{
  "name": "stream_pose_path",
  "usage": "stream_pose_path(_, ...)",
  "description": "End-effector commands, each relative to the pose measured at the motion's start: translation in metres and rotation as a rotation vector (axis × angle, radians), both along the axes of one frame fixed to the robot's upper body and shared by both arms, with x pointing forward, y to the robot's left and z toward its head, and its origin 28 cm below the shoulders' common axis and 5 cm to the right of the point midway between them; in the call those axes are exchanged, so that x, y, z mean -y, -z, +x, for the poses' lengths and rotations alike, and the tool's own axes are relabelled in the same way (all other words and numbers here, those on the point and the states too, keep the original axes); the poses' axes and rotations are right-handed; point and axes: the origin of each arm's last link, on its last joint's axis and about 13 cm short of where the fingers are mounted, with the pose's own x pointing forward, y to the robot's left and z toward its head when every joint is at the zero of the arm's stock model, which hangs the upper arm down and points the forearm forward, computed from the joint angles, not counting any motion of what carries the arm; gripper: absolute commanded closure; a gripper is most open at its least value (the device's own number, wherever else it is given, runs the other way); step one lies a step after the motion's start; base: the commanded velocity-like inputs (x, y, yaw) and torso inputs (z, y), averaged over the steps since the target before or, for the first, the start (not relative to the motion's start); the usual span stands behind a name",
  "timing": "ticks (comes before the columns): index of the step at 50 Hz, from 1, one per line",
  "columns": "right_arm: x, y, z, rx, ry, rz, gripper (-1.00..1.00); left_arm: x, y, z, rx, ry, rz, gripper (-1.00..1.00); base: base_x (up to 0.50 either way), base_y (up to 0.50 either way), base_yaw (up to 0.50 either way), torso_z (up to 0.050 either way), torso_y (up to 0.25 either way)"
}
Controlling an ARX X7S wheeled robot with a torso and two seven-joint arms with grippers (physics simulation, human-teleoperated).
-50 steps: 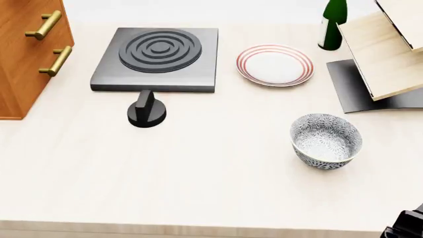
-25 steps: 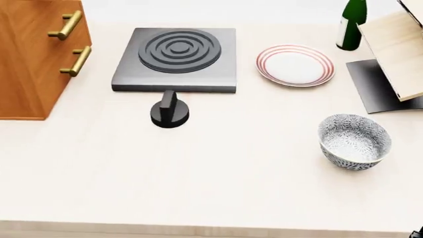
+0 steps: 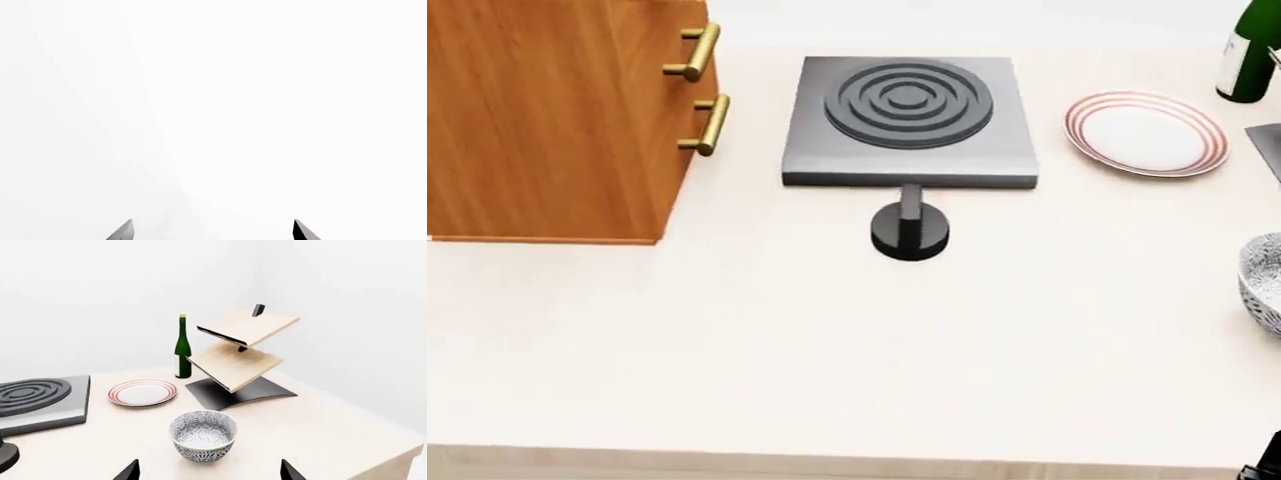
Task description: Put the bowl on the stove.
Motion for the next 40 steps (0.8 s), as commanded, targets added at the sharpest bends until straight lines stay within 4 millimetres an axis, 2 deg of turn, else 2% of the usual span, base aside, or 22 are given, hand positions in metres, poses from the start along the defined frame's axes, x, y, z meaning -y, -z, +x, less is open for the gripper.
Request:
stream_pose_path(1, 0.0000, 0.0028, -0.0008, -0.002, -0.003, -0.002, -1.00, -0.0028, 0.0023, 0.0027, -0.030, -0.042, 0.002, -1.00, 0.00, 0.50, 0.00, 0.000, 0.000)
stream_pose_path(17, -0.0027, 0.0064, 0.0009, -0.043, -0.023, -0.058, -1.00, -0.0031, 0.0031, 0.0037, -0.040, -0.042, 0.000, -1.00, 0.00, 0.03, 0.00, 0.000, 0.000)
stream_pose_path(22, -0.0017, 0.0047, -0.0029, -0.008, -0.032, -0.044, -1.00, -0.0029, 0.0037, 0.0039, -0.045, -0.041, 0.002, -1.00, 0.04, 0.00, 0.00, 0.000, 0.000)
stream_pose_path(40, -0.0006, -0.0012, -0.0060, 0.014, -0.029, -0.099, -1.00, -0.0020, 0.0041, 0.0043, -0.048, -0.039, 0.005, -1.00, 0.49, 0.00, 0.00, 0.000, 0.000)
